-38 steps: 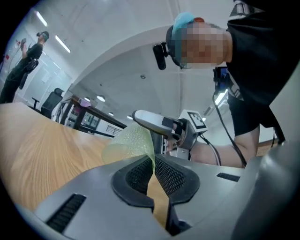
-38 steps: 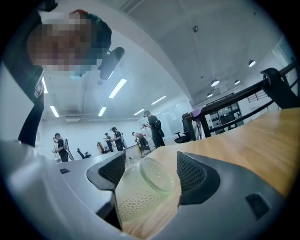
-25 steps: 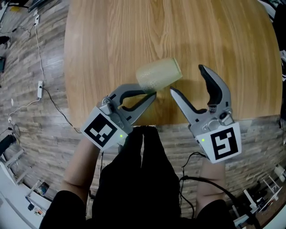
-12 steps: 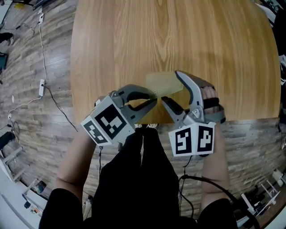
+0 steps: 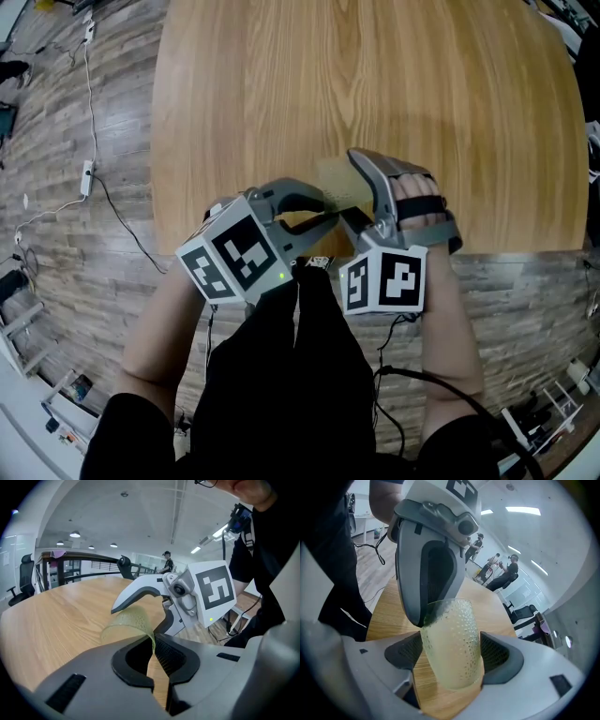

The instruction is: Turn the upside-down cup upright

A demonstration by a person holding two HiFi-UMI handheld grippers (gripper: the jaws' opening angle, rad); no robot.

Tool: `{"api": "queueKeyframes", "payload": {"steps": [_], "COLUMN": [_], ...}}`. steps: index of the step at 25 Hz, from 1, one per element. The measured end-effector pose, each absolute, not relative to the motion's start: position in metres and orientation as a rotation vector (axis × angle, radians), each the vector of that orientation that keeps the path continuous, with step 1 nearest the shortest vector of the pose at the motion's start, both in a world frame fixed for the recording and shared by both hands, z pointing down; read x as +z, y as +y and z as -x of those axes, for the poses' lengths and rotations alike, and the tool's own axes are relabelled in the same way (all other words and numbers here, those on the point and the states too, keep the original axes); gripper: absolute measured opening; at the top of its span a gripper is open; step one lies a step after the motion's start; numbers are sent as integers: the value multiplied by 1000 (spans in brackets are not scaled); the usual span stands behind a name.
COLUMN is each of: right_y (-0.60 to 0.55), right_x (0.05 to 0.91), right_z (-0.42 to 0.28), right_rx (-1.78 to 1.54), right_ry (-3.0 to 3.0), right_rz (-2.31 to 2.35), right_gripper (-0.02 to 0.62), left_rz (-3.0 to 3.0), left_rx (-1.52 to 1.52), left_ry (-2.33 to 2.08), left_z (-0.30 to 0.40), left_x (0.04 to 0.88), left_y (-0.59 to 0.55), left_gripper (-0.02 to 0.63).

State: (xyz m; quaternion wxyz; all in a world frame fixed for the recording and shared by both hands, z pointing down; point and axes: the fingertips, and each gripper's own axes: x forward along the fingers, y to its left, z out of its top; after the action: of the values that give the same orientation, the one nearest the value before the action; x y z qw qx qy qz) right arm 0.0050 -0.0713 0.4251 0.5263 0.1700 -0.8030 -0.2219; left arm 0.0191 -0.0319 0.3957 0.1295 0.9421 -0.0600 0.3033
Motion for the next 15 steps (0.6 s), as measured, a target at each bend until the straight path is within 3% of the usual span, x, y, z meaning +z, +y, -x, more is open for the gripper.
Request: {"api": "queueKeyframes", "payload": {"steps": [13,15], "right_y": [-76,-77], "right_x": [425,422], "right_z": [-13,-14], "right_rx": [-513,-501], "right_ry": [-1961,-1980], "right_rz": [-519,-547], "right_gripper": [328,328], "left_rz": [-2768,-2781], "left_rx": [865,825], "left_ry": [-224,-207], "left_z": [-22,-23], "left_x": [394,387], "left_y": [-37,-35], "left_gripper": [31,59]}}
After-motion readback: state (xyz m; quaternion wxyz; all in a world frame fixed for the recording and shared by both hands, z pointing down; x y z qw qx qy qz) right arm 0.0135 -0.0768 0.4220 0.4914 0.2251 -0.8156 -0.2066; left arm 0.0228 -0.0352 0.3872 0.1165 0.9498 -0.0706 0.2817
